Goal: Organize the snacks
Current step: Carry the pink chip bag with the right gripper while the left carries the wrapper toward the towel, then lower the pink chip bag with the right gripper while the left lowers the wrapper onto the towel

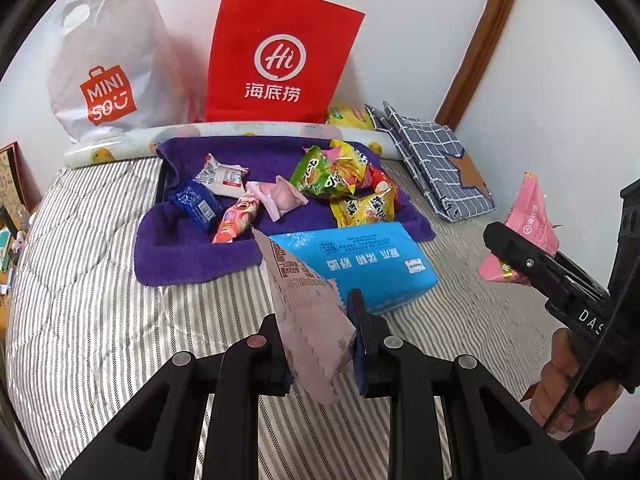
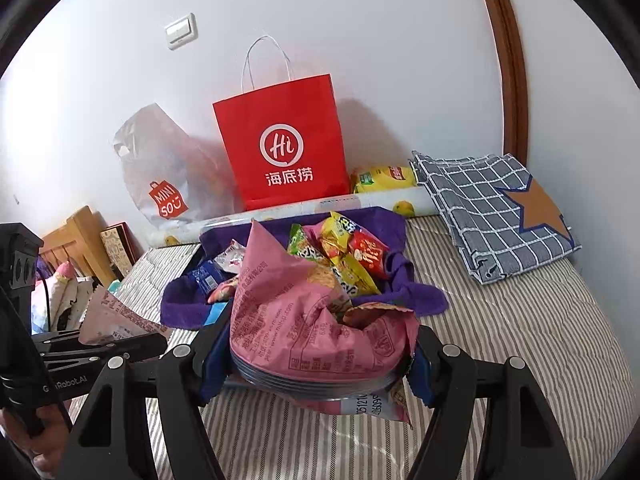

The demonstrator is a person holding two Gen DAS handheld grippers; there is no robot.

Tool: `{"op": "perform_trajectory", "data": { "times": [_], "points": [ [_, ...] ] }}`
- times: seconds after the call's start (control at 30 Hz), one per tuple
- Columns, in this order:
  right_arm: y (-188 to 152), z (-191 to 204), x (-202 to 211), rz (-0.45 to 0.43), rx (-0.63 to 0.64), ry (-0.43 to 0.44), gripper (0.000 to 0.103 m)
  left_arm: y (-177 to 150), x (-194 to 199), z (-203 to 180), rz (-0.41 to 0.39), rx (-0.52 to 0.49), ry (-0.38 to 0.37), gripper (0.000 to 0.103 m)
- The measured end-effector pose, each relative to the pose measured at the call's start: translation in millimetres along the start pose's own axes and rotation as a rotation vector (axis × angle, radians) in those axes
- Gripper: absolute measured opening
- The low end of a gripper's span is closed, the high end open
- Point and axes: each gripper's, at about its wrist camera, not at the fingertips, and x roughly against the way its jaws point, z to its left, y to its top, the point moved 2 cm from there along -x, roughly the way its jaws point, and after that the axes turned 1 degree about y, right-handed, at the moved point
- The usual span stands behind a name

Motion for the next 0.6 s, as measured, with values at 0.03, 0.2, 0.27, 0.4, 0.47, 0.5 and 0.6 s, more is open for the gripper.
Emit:
{"op": "perform_trajectory", "data": {
  "times": [0.03, 0.2, 0.27, 0.4, 0.47, 0.5, 0.6],
  "points": [
    [1.0, 0.1, -0.6, -0.001, 0.000, 0.002, 0.070, 1.4, -0.3, 0.5, 0.000, 0.001, -0.004, 0.022],
    [9.2, 1.1, -8.2, -0.004, -0.001, 0.000, 0.070, 10.0, -1.9, 2.6, -0.004, 0.003, -0.006, 0.022],
    [13.0, 0.9, -10.6, -0.006, -0.003, 0.003, 0.070, 15.0, -2.6, 3.6, -0.009, 0.003, -0.006, 0.022],
    [22.3, 1.6, -16.0, -0.010, -0.001, 0.002, 0.070, 24.8, -3.6, 6.3, -0.016, 0.009, -0.014, 0.022],
    [26.4, 2.4, -18.2, -0.016, 0.001, 0.007, 0.070, 30.6, -5.1, 7.3, -0.019, 0.009, -0.016, 0.022],
    [29.6, 3.0, -20.4, -0.019, 0.004, 0.009, 0.070, 32.7, -5.7, 8.3, -0.020, 0.010, -0.014, 0.022],
    [37.4, 4.2, -27.1, -0.019, 0.006, 0.014, 0.070, 39.3, -8.1, 10.7, -0.020, 0.009, -0.009, 0.022]
  ]
}}
